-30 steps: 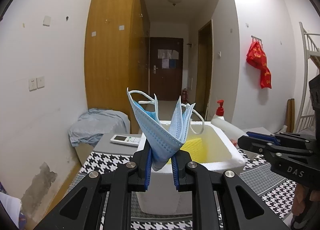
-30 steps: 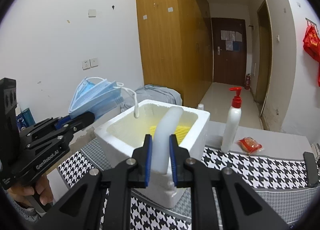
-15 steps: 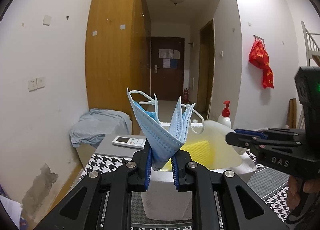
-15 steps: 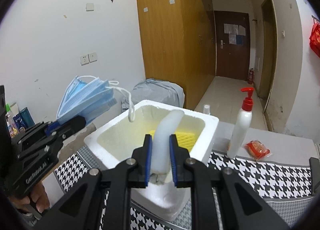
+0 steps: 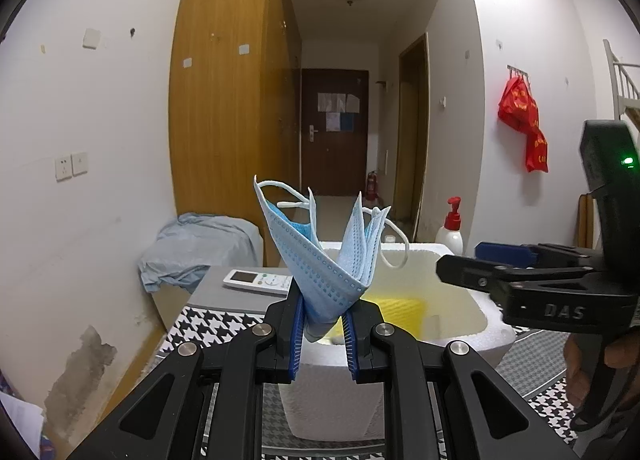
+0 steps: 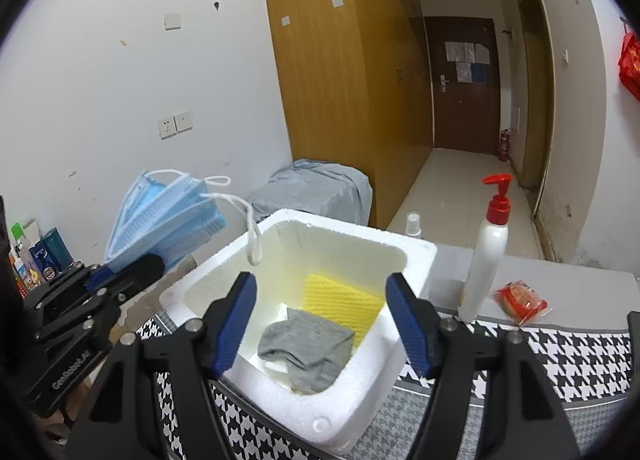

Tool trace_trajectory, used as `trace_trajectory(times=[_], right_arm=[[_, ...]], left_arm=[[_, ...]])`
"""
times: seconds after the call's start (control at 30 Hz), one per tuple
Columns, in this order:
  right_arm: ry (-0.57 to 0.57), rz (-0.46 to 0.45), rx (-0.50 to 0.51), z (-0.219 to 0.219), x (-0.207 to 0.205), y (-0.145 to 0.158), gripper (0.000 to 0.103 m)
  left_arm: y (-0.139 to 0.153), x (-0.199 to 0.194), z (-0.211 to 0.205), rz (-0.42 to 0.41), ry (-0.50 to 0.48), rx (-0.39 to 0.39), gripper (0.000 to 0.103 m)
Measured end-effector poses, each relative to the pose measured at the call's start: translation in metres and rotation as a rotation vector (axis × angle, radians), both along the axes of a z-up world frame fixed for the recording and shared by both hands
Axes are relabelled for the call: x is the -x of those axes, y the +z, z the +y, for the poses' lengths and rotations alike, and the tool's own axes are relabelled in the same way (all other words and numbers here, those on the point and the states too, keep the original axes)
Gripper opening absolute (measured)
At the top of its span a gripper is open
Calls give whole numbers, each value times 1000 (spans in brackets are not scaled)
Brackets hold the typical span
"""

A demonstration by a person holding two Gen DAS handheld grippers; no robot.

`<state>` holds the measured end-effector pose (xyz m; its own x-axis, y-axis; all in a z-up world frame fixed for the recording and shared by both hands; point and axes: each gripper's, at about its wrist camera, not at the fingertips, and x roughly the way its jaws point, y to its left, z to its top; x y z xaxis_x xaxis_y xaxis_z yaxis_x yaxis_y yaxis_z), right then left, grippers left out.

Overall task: Organize soft objects
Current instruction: 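Open the right tool to drop the white tube into the foam box, then lower the blue mask into the foam box and open the left tool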

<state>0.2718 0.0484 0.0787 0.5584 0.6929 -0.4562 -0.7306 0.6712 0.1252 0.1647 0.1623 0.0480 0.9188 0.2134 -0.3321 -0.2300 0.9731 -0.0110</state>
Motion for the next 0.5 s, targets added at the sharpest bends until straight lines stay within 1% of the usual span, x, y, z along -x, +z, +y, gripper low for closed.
trace_trajectory(times=[0.03,0.1,0.2,0.3,0.37,0.5], right_arm=[[-1,0,-6,-2,1,0,87],[-7,-4,-16,-10,5,1,102],[-30,-20,-19,-23,9,0,103],[-51,-13,-23,-34,10,-1,103],[-55,-5,-23,-42,12,-3,103],[-91,-21,-15,-58,16,-5,103]], left_arm=[[0,-2,-1,5,-5,1,19],[-1,-6,-2,12,-9,4,19],[-2,-11,-4,25,-23,7,19],[-3,-16,-8,37,-43,10,19],[-4,-21,-14,45,-59,14,19],[-2,-30,-25,54,-83,9,19]])
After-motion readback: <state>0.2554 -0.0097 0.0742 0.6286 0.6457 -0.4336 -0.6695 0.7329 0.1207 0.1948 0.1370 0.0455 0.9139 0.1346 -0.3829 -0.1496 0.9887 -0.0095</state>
